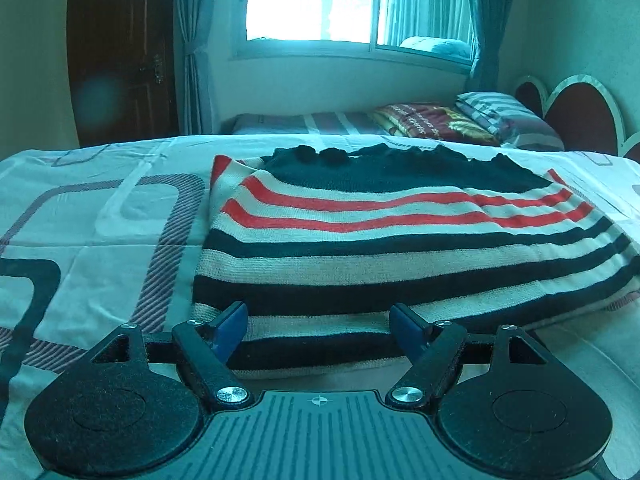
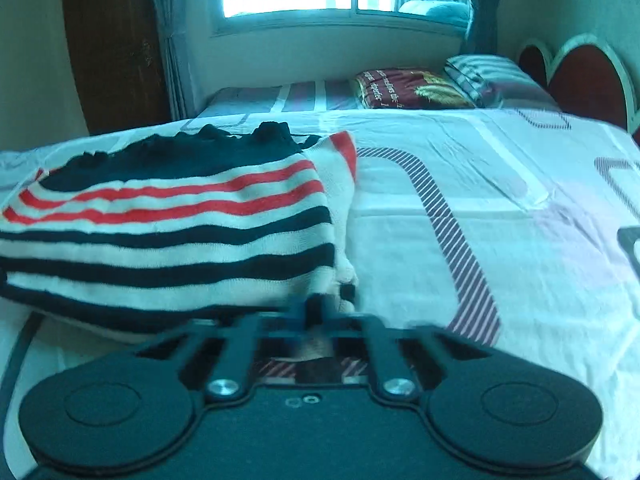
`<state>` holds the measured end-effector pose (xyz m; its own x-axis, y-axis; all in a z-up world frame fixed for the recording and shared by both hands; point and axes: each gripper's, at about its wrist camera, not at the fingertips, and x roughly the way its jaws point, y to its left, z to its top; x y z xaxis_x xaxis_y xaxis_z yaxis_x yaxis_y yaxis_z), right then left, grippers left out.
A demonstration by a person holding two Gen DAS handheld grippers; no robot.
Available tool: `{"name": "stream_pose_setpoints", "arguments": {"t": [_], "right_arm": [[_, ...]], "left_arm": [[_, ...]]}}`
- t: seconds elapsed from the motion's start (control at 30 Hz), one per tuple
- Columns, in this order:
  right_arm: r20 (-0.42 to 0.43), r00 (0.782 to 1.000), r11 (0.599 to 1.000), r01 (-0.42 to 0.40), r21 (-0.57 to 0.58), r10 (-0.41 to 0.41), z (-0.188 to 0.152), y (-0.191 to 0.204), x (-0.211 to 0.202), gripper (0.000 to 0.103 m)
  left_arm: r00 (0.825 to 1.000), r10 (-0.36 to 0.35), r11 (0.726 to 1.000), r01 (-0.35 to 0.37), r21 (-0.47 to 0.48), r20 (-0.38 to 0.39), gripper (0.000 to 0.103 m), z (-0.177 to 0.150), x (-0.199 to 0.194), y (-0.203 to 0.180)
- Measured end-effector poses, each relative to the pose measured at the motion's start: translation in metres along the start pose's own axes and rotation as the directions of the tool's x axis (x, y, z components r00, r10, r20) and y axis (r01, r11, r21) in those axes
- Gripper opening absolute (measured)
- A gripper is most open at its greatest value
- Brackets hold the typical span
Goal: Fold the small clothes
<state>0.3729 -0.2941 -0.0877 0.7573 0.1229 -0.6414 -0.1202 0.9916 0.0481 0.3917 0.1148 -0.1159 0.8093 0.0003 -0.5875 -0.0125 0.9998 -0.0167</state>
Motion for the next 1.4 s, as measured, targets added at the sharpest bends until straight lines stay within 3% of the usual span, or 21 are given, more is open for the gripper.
{"name": "stream_pose_setpoints", "arguments": {"t": [0.27, 0.3, 0.4, 0.5, 0.6, 0.73, 1.13, 1.2, 1.27, 1.3, 1.4], "right_arm": [[-0.008, 0.999, 0.998, 0.047, -0.039, -0.048, -0.017, -0.003, -0.005, 0.012], [0.016, 0.998, 0.998, 0.061, -0.032, -0.06, -0.015, -0.002, -0.011, 0.021], [0.093, 0.995, 0.998, 0.03, -0.049, -0.026, -0.007, 0.009, -0.027, 0.02], [0.067, 0.997, 0.992, -0.026, -0.122, 0.035, -0.008, 0.035, -0.013, 0.019], [0.033, 0.999, 0.979, 0.011, -0.202, -0.005, -0.019, 0.045, 0.002, 0.02], [0.033, 0.999, 0.989, 0.031, -0.145, -0.027, -0.021, 0.028, -0.002, 0.02], [0.029, 0.999, 0.987, 0.031, -0.155, -0.027, -0.021, 0.026, 0.002, 0.023], [0.025, 0.999, 0.988, 0.029, -0.154, -0.025, -0.019, 0.026, 0.0, 0.023], [0.052, 0.999, 0.99, 0.022, -0.141, -0.015, -0.016, 0.026, -0.011, 0.032], [0.079, 0.997, 0.99, 0.02, -0.137, -0.009, -0.015, 0.025, -0.019, 0.041], [0.112, 0.994, 0.992, -0.001, -0.127, 0.015, -0.015, 0.023, -0.037, 0.039]], "left_arm": [[1.0, -0.005, 1.0, 0.005, 0.028, 0.021, 0.077, 0.002, -0.003, 0.004], [0.999, -0.007, 1.0, 0.006, 0.027, 0.043, 0.077, 0.004, -0.008, 0.003], [0.997, -0.04, 0.999, 0.039, 0.015, 0.06, 0.077, 0.01, -0.011, -0.007], [0.999, -0.051, 0.998, 0.05, 0.043, 0.015, 0.077, 0.007, 0.006, -0.027], [0.999, -0.039, 0.998, 0.039, 0.044, 0.008, 0.077, 0.001, 0.012, -0.029], [0.999, -0.036, 0.997, 0.036, 0.065, 0.007, 0.077, -0.003, 0.009, -0.022], [1.0, -0.027, 0.997, 0.028, 0.071, -0.009, 0.077, -0.001, 0.008, -0.021], [1.0, -0.023, 0.998, 0.025, 0.061, -0.02, 0.077, 0.001, 0.006, -0.021], [1.0, -0.012, 0.999, 0.013, 0.038, -0.024, 0.077, 0.002, -0.001, -0.018], [1.0, -0.008, 1.0, 0.009, 0.014, -0.018, 0.077, 0.001, -0.008, -0.016], [1.0, -0.029, 0.991, 0.028, -0.128, -0.002, 0.077, -0.009, -0.029, 0.001]]}}
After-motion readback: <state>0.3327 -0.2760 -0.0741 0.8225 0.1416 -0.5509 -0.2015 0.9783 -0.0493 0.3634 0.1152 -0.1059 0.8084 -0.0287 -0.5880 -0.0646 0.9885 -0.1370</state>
